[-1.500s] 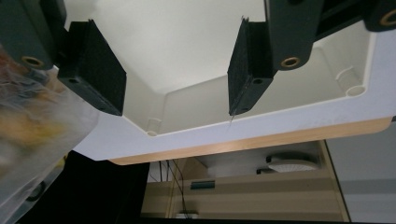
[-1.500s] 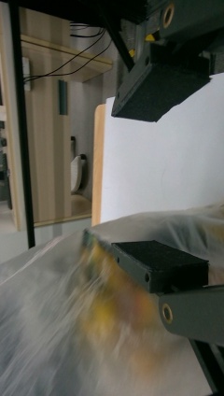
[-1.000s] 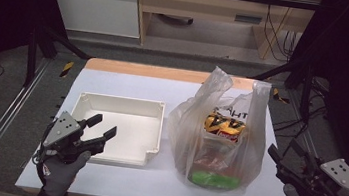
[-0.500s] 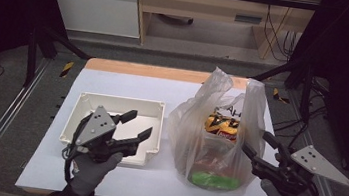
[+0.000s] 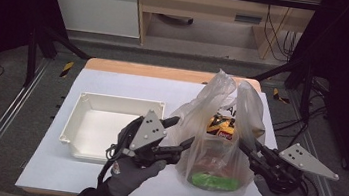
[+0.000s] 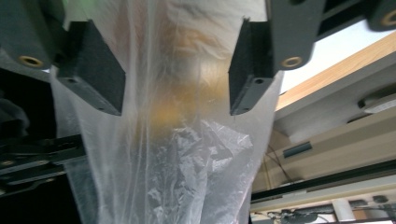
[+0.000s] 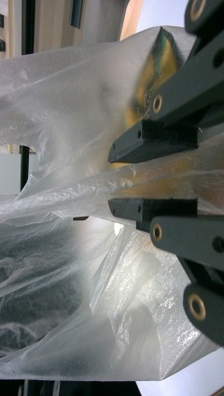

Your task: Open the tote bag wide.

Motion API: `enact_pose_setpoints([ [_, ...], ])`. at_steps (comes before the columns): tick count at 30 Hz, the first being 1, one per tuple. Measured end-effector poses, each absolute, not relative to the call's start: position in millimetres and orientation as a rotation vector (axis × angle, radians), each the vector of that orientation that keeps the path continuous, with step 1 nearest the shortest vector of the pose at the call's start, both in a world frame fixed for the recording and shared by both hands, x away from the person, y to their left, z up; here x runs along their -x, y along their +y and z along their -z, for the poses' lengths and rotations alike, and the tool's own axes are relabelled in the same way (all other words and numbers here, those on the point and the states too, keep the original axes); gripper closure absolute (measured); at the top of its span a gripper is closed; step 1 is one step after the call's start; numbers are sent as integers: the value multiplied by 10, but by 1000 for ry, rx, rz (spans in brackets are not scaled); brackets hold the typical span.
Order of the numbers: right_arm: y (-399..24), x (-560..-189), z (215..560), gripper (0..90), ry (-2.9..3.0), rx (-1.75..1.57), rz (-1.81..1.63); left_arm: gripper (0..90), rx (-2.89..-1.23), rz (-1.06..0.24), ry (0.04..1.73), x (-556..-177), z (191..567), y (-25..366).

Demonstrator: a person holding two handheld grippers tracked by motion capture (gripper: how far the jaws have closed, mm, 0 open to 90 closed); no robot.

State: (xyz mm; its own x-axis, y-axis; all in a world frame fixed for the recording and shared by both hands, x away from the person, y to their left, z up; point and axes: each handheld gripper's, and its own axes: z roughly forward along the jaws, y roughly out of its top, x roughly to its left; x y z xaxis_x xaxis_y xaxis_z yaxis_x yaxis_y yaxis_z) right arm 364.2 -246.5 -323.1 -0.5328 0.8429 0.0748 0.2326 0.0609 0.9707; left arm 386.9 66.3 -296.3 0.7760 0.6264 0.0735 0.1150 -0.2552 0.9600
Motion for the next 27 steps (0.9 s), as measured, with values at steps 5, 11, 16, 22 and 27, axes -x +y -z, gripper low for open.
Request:
enact_pose_setpoints([
  [5, -2493, -3637, 3243, 810, 1825, -1085, -1517, 669, -1857, -616, 619, -3929, 3039, 561],
  [11, -2544, -3618, 3250, 900, 1841, -1086, -1532, 898, -1897, -593, 672, -4009, 3126, 670],
  [16, -2582, -3609, 3245, 900, 1806, -1106, -1544, 899, -1883, -588, 716, -4058, 3183, 862],
  [22, -2653, -3647, 3286, 900, 1743, -1143, -1540, 900, -1898, -581, 782, -4138, 3364, 1085],
  [27, -2733, -3668, 3396, 900, 1761, -1187, -1530, 900, -1911, -535, 810, -4151, 3533, 1237],
])
